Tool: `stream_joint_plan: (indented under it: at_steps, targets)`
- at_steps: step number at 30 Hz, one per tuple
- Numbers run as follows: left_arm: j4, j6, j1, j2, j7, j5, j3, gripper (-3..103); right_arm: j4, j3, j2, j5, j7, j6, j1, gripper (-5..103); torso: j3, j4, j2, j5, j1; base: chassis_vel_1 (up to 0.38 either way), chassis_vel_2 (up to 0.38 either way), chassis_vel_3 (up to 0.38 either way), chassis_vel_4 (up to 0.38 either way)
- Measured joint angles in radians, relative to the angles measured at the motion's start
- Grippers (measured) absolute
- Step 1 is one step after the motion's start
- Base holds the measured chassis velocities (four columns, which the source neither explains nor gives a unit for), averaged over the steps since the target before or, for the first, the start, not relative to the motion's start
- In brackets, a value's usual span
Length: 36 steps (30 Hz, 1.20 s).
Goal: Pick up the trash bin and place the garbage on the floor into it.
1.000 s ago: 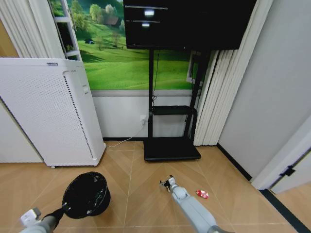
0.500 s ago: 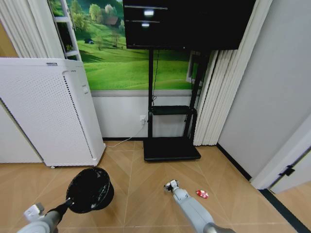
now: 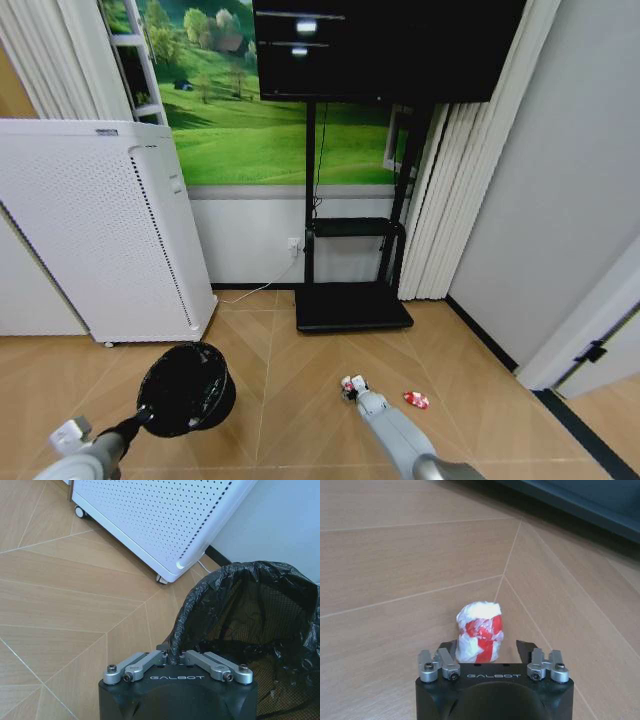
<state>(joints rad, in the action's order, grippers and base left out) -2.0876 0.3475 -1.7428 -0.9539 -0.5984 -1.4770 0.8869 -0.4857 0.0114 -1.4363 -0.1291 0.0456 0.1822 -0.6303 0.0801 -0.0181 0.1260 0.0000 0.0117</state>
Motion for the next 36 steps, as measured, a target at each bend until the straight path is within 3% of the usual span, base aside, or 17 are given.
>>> stream_joint_plan:
  at_steps: [3, 4, 6, 8, 10, 12, 22, 31, 36]
  targets:
    - [-0.002, -0.002, -0.005, -0.002, 0.001, -0.002, 0.008, 2, 0.010, -0.005, -0.012, 0.002, 0.002, 0.001, 0.000, 52, 0.000, 0.0000, 0.000, 0.0000, 0.000, 0.000, 0.000, 0.000, 0.000]
    - [-0.002, -0.002, -0.005, -0.002, 0.001, -0.002, 0.008, 2, 0.010, -0.005, -0.012, 0.002, 0.002, 0.001, 0.000, 52, 0.000, 0.0000, 0.000, 0.0000, 0.000, 0.000, 0.000, 0.000, 0.000]
    - [0.000, -0.003, -0.006, -0.003, 0.005, -0.001, 0.008, 2, 0.010, -0.005, -0.015, 0.002, 0.004, 0.001, 0.000, 41, 0.000, 0.0000, 0.000, -0.0001, 0.000, 0.000, 0.000, 0.000, 0.000]
    - [0.001, -0.003, -0.006, -0.004, 0.006, 0.000, 0.008, 2, 0.011, -0.005, -0.016, 0.001, 0.004, 0.001, 0.000, 41, 0.000, 0.0001, 0.000, 0.0000, 0.000, 0.000, 0.000, 0.000, 0.000]
    - [0.002, -0.006, -0.004, -0.006, 0.009, 0.004, 0.006, 2, 0.014, -0.007, -0.017, -0.002, 0.007, 0.001, 0.003, 27, 0.000, 0.0000, 0.000, -0.0001, 0.000, 0.000, 0.000, 0.000, 0.000]
    - [0.004, -0.006, -0.003, -0.006, 0.010, 0.005, 0.005, 2, 0.012, -0.008, -0.017, -0.003, 0.008, 0.001, 0.003, 24, 0.000, 0.0000, 0.000, 0.0000, 0.000, 0.000, 0.000, 0.000, 0.000]
    - [0.031, -0.008, 0.025, 0.006, 0.014, 0.017, -0.019, 2, -0.147, -0.010, 0.036, -0.088, 0.030, 0.028, -0.044, 21, 0.000, 0.0001, 0.000, 0.0001, 0.000, 0.000, 0.000, 0.000, 0.000]
    - [0.087, -0.018, 0.121, 0.065, 0.013, 0.034, -0.102, 2, -0.629, -0.143, 0.197, -0.295, 0.074, 0.077, -0.244, 21, 0.000, -0.0003, 0.000, 0.0001, 0.000, 0.000, 0.000, 0.000, 0.000]
    - [0.118, -0.025, 0.172, 0.121, 0.046, 0.099, -0.195, 2, -0.931, -0.259, 0.323, -0.359, 0.102, 0.044, -0.377, 21, 0.000, -0.0003, 0.000, 0.0000, 0.000, 0.000, 0.000, 0.000, 0.000]
